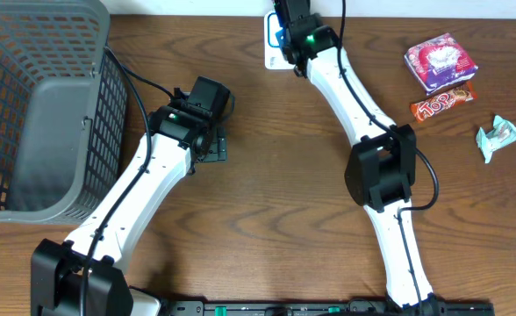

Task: Scan the item barcode
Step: 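Carry the tissue pack right and place it beside the wipes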

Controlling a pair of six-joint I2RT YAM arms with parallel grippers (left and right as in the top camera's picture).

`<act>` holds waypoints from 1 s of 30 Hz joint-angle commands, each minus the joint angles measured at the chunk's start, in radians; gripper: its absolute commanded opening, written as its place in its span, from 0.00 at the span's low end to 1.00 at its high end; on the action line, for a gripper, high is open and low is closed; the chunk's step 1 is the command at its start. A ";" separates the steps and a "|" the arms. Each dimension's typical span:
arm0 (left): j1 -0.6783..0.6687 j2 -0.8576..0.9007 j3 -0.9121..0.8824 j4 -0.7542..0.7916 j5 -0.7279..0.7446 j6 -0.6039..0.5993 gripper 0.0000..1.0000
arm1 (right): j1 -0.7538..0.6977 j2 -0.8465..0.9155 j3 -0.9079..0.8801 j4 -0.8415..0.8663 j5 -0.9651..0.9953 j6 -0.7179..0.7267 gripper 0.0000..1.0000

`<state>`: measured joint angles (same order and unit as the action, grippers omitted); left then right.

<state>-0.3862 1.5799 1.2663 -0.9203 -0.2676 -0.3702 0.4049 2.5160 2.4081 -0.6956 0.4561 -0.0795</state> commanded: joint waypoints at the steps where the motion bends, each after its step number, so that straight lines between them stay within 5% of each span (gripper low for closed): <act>1: 0.003 -0.007 0.007 -0.006 -0.010 -0.009 0.98 | -0.052 -0.114 0.037 -0.023 0.100 0.061 0.01; 13: 0.003 -0.007 0.007 -0.006 -0.010 -0.009 0.98 | -0.405 -0.189 0.031 -0.522 0.253 0.396 0.02; 21: 0.003 -0.007 0.007 -0.006 -0.010 -0.009 0.98 | -0.584 -0.158 0.015 -0.667 0.089 0.461 0.04; 22: 0.003 -0.007 0.007 -0.006 -0.010 -0.009 0.98 | -0.596 -0.158 0.011 -0.667 0.064 0.461 0.15; 24: 0.003 -0.007 0.007 -0.006 -0.010 -0.009 0.98 | -0.616 -0.158 0.007 -0.670 -0.005 0.460 0.56; 25: 0.003 -0.007 0.007 -0.006 -0.010 -0.009 0.98 | -0.622 -0.158 0.006 -0.671 -0.035 0.460 0.92; 26: 0.003 -0.007 0.007 -0.006 -0.010 -0.009 0.98 | -0.626 -0.158 0.006 -0.676 -0.065 0.460 0.99; 30: 0.003 -0.007 0.007 -0.006 -0.010 -0.009 0.98 | -0.624 -0.158 0.006 -0.713 -0.099 0.454 0.99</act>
<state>-0.3862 1.5799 1.2663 -0.9203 -0.2676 -0.3698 -0.2222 2.3497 2.4191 -1.3926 0.4282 0.3599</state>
